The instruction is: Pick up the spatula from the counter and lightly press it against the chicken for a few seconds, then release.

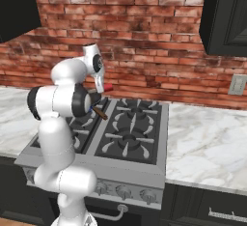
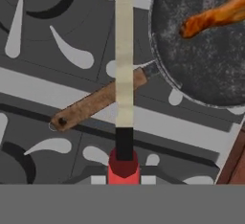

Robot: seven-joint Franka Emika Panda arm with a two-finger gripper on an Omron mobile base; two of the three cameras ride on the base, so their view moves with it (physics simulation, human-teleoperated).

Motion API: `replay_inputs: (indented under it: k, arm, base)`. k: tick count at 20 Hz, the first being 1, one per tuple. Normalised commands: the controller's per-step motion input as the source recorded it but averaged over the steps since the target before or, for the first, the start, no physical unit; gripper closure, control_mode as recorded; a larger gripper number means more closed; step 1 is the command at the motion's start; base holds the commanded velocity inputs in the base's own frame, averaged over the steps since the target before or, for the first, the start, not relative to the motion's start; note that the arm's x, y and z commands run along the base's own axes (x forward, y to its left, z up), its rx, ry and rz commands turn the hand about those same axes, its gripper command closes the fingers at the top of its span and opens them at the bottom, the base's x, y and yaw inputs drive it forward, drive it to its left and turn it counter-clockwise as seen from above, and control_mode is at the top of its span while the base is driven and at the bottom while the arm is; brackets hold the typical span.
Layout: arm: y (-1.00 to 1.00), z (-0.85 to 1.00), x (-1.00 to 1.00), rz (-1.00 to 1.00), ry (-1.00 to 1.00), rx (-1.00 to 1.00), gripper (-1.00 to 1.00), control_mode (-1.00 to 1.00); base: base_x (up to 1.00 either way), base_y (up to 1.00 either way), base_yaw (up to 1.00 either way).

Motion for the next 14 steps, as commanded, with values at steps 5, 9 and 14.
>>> replay_inputs:
  k: [5, 9, 14]
  arm:
    - [0.00, -0.16, 0.27, 0.00, 0.00, 0.00, 1.00, -1.00]
    - [0.01, -0.15, 0.22, 0.00, 0.00, 0.00, 1.00, -1.00]
    - [0.06, -0.15, 0.23, 0.00, 0.00, 0.00, 1.00, -1.00]
  base:
    - [0.00, 0.00, 0.00]
    - [0.00, 0.00, 0.00]
    - [0.00, 0.00, 0.00]
